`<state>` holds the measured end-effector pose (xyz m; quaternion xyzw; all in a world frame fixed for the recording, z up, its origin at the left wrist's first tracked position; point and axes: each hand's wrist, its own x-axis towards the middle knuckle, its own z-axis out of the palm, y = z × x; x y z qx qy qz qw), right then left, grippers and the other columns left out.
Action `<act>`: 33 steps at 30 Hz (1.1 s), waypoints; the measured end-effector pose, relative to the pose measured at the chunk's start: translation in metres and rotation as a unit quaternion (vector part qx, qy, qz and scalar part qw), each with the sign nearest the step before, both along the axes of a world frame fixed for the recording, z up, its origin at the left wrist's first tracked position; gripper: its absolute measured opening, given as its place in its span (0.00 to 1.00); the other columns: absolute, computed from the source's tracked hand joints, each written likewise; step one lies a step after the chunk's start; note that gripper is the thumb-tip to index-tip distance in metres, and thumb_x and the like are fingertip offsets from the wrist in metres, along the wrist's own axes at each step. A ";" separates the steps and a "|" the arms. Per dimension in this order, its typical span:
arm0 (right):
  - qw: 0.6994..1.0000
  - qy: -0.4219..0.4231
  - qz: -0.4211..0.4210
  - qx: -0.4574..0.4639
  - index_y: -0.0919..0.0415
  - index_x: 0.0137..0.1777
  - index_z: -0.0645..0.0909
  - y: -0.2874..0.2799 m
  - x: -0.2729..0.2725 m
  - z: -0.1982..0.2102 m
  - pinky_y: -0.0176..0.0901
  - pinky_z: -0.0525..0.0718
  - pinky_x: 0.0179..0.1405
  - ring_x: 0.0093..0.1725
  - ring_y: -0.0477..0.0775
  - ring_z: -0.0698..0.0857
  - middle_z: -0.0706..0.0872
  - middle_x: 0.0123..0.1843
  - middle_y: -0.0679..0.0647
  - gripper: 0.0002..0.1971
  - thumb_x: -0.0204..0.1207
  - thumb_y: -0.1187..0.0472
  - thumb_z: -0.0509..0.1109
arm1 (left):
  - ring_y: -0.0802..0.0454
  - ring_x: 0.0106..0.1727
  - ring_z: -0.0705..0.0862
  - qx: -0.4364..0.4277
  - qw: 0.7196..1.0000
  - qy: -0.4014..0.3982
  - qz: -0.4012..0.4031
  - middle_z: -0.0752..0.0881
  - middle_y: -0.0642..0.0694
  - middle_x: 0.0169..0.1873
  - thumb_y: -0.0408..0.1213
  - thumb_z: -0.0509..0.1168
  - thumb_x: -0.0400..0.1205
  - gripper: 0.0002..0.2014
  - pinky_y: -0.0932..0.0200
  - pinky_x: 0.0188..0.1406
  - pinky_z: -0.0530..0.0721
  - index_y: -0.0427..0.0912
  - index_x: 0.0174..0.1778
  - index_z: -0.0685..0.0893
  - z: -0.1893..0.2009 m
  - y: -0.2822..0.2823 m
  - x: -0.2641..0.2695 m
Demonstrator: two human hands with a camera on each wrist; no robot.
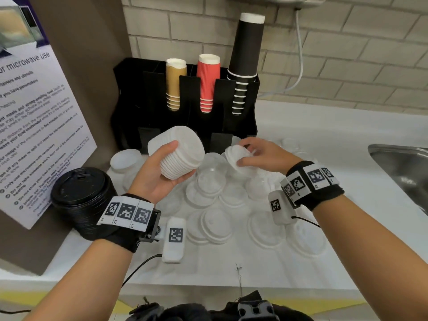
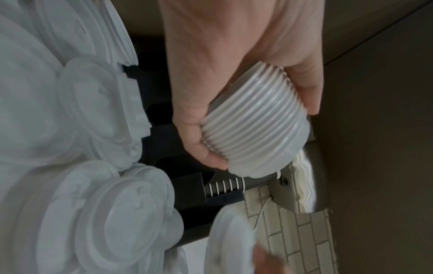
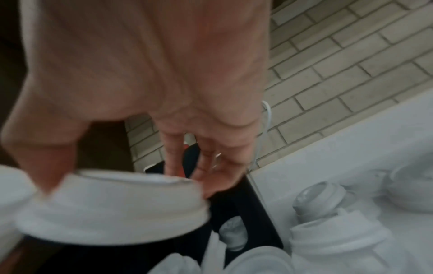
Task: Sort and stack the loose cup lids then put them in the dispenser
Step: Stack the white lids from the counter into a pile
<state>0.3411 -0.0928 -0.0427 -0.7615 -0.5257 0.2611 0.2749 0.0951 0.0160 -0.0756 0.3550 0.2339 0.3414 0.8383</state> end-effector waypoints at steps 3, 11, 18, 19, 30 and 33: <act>0.987 0.135 0.016 0.083 0.41 0.65 0.78 -0.004 -0.011 0.008 0.40 0.83 0.48 0.49 0.48 0.84 0.82 0.53 0.51 0.21 0.73 0.56 0.76 | 0.44 0.58 0.89 -0.002 1.000 0.010 -0.013 0.86 0.42 0.62 0.43 0.74 0.68 0.32 0.43 0.52 0.89 0.47 0.70 0.78 0.002 -0.008 0.006; 0.973 0.154 0.125 0.115 0.42 0.71 0.75 0.000 -0.048 0.030 0.54 0.85 0.61 0.60 0.55 0.83 0.81 0.61 0.53 0.29 0.70 0.58 0.77 | 0.36 0.71 0.79 0.036 0.997 0.043 -0.055 0.78 0.38 0.73 0.43 0.78 0.63 0.45 0.43 0.48 0.87 0.48 0.78 0.70 0.006 -0.021 0.015; 0.974 0.118 0.130 0.140 0.41 0.69 0.75 0.003 -0.060 0.027 0.59 0.86 0.58 0.60 0.48 0.82 0.80 0.61 0.45 0.30 0.68 0.60 0.80 | 0.37 0.68 0.82 0.039 0.998 0.021 -0.049 0.79 0.37 0.72 0.42 0.77 0.68 0.40 0.45 0.45 0.88 0.49 0.78 0.70 0.005 -0.023 0.014; 0.974 0.119 0.128 0.145 0.41 0.69 0.76 0.003 -0.062 0.026 0.59 0.86 0.57 0.60 0.48 0.82 0.80 0.60 0.44 0.30 0.68 0.61 0.80 | 0.37 0.68 0.82 0.037 0.998 0.016 -0.047 0.79 0.37 0.72 0.42 0.75 0.70 0.39 0.45 0.45 0.88 0.49 0.78 0.69 0.005 -0.023 0.014; 0.968 0.070 0.126 0.207 0.44 0.70 0.75 0.005 -0.068 0.030 0.48 0.89 0.52 0.60 0.46 0.81 0.77 0.65 0.49 0.32 0.66 0.60 0.81 | 0.36 0.71 0.80 0.053 0.998 -0.020 -0.033 0.76 0.36 0.74 0.42 0.70 0.74 0.37 0.39 0.56 0.87 0.50 0.80 0.66 0.009 -0.023 0.017; 0.964 0.029 0.133 0.229 0.44 0.71 0.75 0.005 -0.069 0.033 0.43 0.88 0.51 0.60 0.45 0.81 0.76 0.66 0.48 0.33 0.66 0.58 0.81 | 0.36 0.71 0.79 0.054 0.997 -0.031 -0.036 0.76 0.36 0.74 0.46 0.78 0.69 0.43 0.40 0.57 0.87 0.51 0.80 0.66 0.011 -0.024 0.017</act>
